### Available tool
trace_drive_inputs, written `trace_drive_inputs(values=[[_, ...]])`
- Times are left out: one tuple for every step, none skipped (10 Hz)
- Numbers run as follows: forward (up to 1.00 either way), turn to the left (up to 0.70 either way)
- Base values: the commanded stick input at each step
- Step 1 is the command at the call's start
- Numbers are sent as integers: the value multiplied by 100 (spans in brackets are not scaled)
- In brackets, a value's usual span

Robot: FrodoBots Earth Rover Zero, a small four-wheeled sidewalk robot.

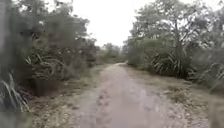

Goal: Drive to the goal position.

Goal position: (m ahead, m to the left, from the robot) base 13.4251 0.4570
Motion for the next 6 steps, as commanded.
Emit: trace_drive_inputs(values=[[70,0],[70,0],[70,0],[70,0],[70,0],[70,0]])
